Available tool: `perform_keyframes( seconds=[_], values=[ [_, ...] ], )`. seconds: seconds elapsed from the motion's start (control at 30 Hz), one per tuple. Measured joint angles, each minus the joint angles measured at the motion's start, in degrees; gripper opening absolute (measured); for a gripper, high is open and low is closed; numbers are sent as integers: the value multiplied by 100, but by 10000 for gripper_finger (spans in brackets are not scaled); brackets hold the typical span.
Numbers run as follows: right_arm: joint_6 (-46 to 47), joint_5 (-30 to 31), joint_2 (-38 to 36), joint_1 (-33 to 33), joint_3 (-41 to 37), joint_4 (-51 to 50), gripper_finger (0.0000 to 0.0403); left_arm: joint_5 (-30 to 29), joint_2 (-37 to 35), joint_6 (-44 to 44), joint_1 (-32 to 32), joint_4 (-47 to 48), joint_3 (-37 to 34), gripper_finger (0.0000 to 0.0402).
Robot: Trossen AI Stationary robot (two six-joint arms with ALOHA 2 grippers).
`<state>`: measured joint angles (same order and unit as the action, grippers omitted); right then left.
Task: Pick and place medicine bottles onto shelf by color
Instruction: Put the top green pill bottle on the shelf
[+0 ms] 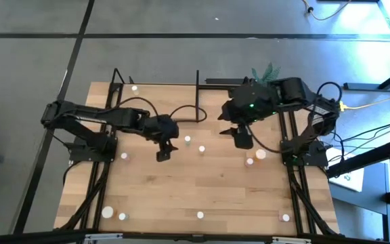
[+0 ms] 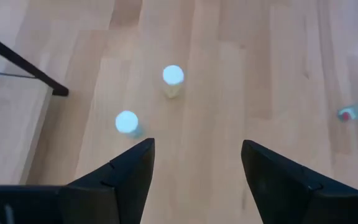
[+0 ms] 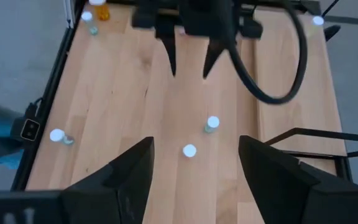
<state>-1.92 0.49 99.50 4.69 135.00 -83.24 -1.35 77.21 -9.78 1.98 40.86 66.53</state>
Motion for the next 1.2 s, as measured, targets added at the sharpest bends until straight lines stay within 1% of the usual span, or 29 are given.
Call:
perform_keyframes(
  seconds=[0.1, 0.27, 0.4, 0.5, 0.63, 0.8, 0.87, 1.0, 1.2],
  values=[
    [20, 0, -78, 0, 0, 17, 237, 190, -2, 351, -254, -538, -419, 234],
    [26, 0, -87, 0, 0, 63, 237, 687, -2, 858, -742, -1522, -1088, 234],
    [150, -2, -87, 0, 0, 73, 236, 1009, 45, 1045, -1080, -2163, -1517, 234],
    [274, -2, -87, -2, 0, 74, 236, 1134, 180, 1170, -1231, -2512, -1748, 234],
    [341, 59, -85, -4, 0, 78, 236, 1144, 534, 1398, -1263, -2886, -1901, 234],
    [554, 604, -85, -7, 0, 86, 236, 1131, 1043, 1503, -1261, -3308, -1901, 234],
    [597, 732, -83, -7, 0, 80, 236, 1097, 1222, 1502, -1261, -3482, -1901, 234],
    [595, 737, -83, -7, 0, 74, 236, 1003, 1413, 1481, -1261, -3760, -1899, 234],
    [479, 741, -83, -7, 0, 39, 236, 785, 1425, 1443, -1261, -3764, -1896, 234]
  ],
)
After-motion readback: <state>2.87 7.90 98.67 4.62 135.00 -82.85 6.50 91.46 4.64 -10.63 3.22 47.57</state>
